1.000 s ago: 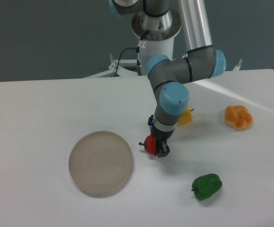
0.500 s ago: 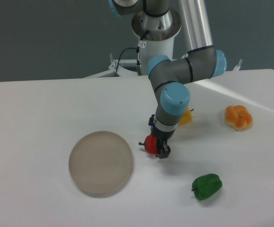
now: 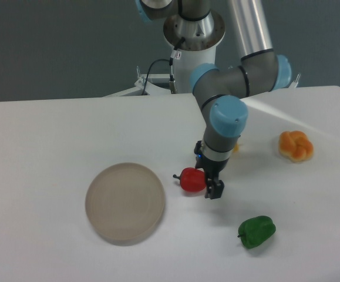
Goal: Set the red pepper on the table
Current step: 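Open the gripper to release the red pepper, then raise the open gripper away from the red pepper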
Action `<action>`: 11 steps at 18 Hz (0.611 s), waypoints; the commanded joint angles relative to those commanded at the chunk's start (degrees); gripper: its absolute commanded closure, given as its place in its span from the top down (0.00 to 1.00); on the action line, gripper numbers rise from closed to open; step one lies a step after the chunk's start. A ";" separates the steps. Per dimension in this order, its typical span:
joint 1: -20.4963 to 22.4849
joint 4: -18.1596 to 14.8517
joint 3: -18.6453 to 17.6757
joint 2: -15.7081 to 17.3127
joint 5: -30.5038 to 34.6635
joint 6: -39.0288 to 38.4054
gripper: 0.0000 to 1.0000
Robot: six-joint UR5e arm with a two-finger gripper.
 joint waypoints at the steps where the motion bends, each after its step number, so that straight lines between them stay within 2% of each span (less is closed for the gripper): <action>1: 0.18 -0.09 0.87 0.00 0.00 0.53 1.00; 6: 2.20 -3.60 6.58 -1.92 1.23 2.64 1.00; 11: 2.47 -3.87 16.86 -7.72 6.32 3.43 1.00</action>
